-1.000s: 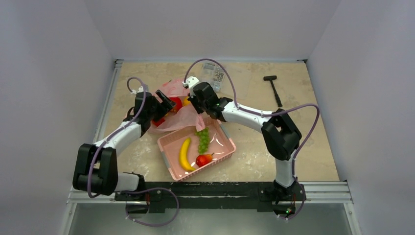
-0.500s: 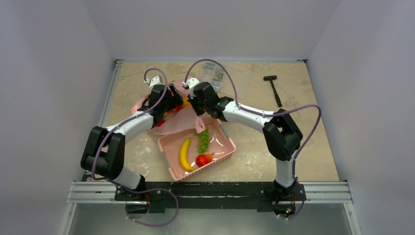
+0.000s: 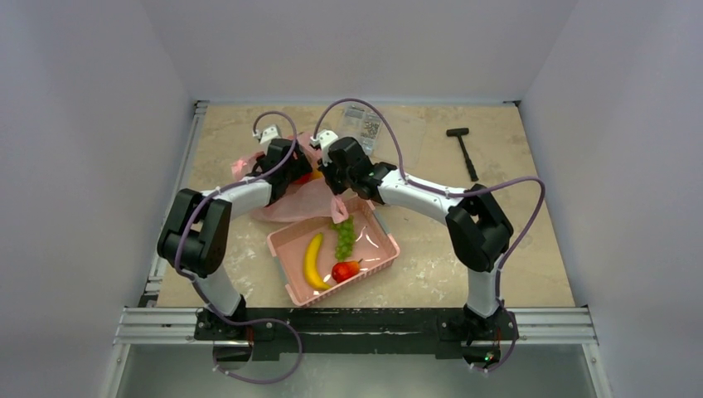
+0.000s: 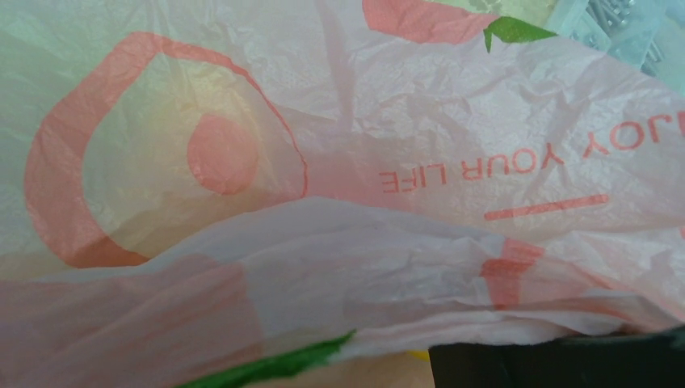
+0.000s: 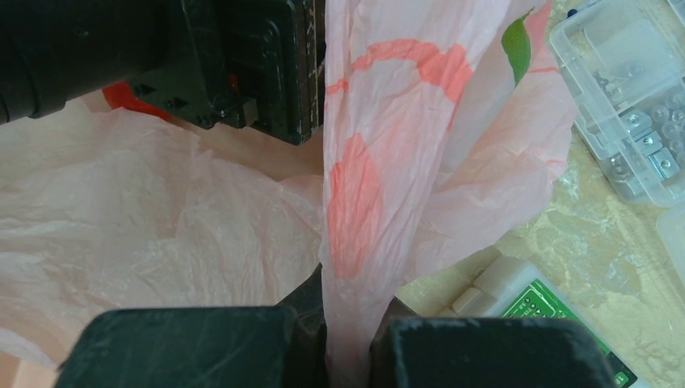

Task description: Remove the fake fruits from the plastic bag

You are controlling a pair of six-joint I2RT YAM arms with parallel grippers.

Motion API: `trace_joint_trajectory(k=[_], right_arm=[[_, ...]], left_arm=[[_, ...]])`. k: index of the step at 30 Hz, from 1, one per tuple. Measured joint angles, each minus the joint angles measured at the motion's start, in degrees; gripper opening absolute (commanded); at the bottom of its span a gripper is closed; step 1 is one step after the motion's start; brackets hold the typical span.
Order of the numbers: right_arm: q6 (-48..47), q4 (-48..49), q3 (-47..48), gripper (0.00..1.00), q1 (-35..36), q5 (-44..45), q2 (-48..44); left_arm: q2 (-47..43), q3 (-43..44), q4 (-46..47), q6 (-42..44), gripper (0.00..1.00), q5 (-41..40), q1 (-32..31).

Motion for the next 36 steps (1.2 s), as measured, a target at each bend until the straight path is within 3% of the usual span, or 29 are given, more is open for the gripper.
trace_joint_trajectory(k=[7, 15, 29, 36], right_arm=[[0.46, 0.0, 0.0, 0.0, -0.33, -1.29, 0.0], [0.5, -0.98, 0.09, 0.0, -0.35, -1.66, -1.81], [0.39, -1.4, 2.14, 0.0, -1.11, -1.99, -2.08], [0.42, -2.56, 2.14, 0.0, -1.2, -2.51, -2.21]], left_arm=[[1.64, 1.97, -0.09, -1.57, 0.28, 1.01, 0.94], [-2.27, 0.85, -1.9, -1.77, 0.03, 5.46, 1.2], [-34.1, -8.61, -14.21, -1.01, 0.0, 12.92, 2.12], [-47.43, -17.33, -20.11, -6.05, 0.0, 25.9, 1.95]])
